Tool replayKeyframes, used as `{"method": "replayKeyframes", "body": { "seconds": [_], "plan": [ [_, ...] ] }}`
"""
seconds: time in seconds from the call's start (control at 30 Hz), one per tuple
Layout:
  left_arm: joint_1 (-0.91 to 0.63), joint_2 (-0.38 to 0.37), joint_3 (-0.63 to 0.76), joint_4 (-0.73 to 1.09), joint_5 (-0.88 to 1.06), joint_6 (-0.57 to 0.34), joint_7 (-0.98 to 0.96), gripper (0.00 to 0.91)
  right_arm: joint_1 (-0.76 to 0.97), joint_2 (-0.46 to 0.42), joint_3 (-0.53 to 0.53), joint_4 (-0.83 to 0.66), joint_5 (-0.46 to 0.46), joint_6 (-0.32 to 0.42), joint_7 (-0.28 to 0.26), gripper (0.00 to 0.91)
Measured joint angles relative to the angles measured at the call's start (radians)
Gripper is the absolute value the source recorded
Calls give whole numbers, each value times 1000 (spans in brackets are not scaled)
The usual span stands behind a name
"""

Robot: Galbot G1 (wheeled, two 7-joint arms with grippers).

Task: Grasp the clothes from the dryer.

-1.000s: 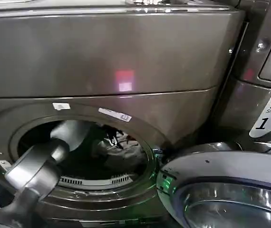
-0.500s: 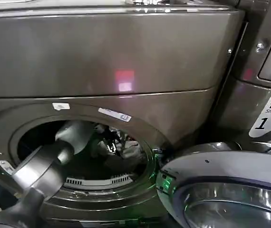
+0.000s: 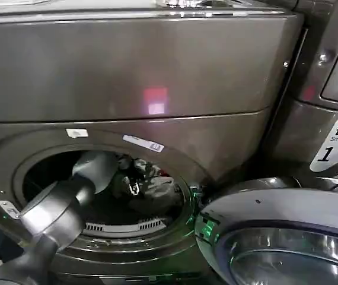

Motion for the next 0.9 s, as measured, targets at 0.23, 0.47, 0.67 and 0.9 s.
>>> {"method": "replayKeyframes", "body": {
  "seconds": [0.23, 0.47, 0.67, 0.9],
  "plan": [
    [-7, 3, 21, 4, 23, -6, 2, 80, 7, -3, -12, 1, -6, 1, -1, 907],
    [-11, -4, 41, 5, 33, -8, 5, 0, 8, -3, -14, -1, -7, 1, -1, 907],
    [-14, -3, 47, 1, 34, -9, -2, 0, 12, 0, -19, -1, -8, 1, -1, 907],
    [7, 11, -9, -37, -32, 13, -81, 0, 19, 0, -26, 3, -11, 1, 0, 907]
  ]
}}
